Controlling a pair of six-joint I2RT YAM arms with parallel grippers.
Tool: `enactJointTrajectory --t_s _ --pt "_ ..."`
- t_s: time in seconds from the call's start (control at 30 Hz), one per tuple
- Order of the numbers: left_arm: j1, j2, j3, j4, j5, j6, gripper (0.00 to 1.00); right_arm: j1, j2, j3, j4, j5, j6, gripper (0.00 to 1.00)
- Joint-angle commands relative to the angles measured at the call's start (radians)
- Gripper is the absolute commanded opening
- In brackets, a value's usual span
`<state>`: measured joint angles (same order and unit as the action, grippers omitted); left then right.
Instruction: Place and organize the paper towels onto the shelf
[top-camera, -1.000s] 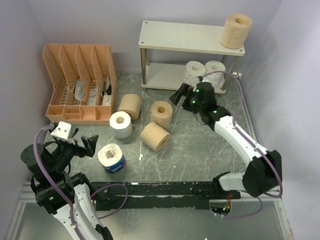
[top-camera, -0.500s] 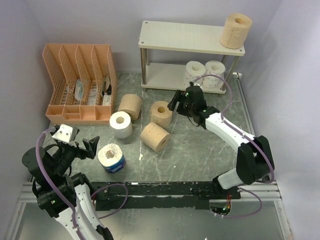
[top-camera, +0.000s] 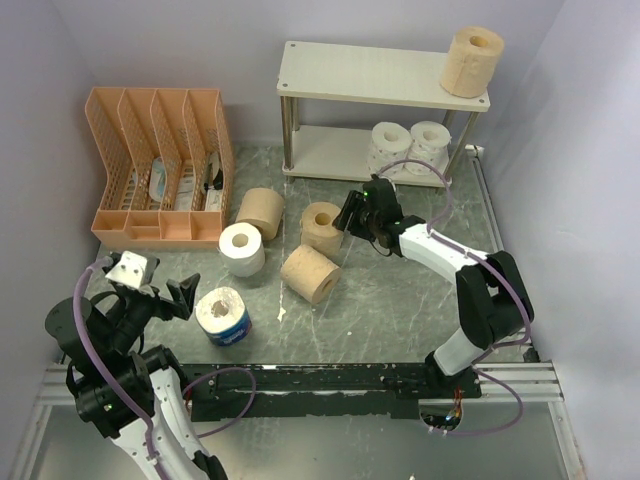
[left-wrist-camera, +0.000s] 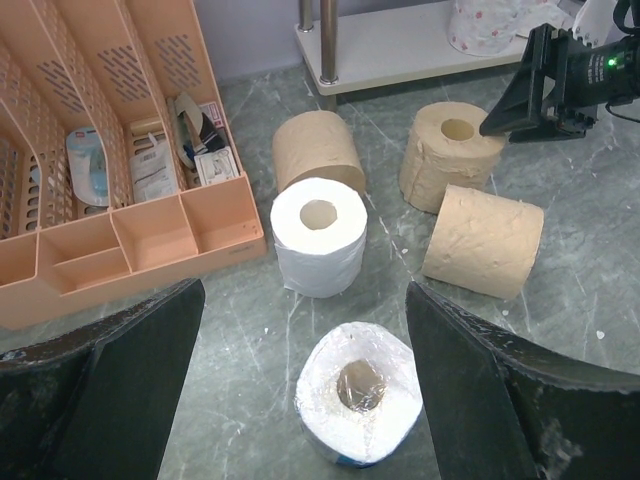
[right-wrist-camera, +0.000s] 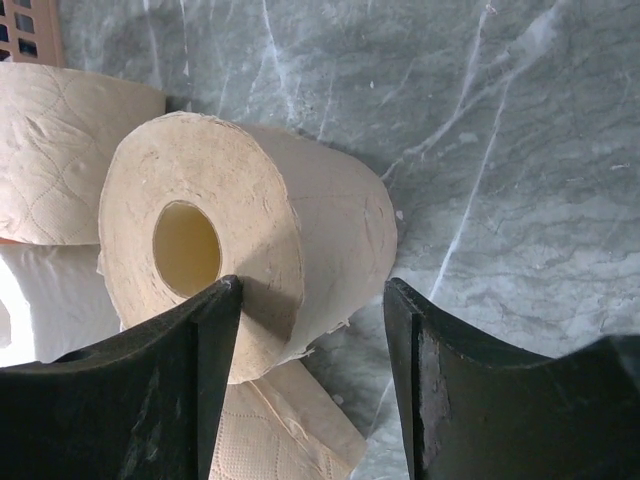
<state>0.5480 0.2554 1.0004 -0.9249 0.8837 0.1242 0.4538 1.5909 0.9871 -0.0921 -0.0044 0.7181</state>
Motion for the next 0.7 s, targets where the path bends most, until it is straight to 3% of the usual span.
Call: enactJointTrajectory --t_s 0.0,0.5,0.6,0.67 --pt "-0.005 -0.024 -0.002 0.01 0.021 0.012 0.94 0.005 -0.002 -0.002 0.051 0.003 0.013 0.58" --pt "-0.004 -0.028 -0.003 0.01 0.021 0.012 0.94 0.005 0.036 0.01 0.077 -0.029 0.038 0.59" --pt "-0.003 -0.028 -0.003 0.01 0.021 0.012 0.94 0.005 0.052 0.008 0.087 -0.04 0.042 0.53" --pt "-0.004 -0.03 -0.003 0.01 0.021 0.012 0.94 0.004 0.064 0.006 0.093 -0.051 0.043 0.42"
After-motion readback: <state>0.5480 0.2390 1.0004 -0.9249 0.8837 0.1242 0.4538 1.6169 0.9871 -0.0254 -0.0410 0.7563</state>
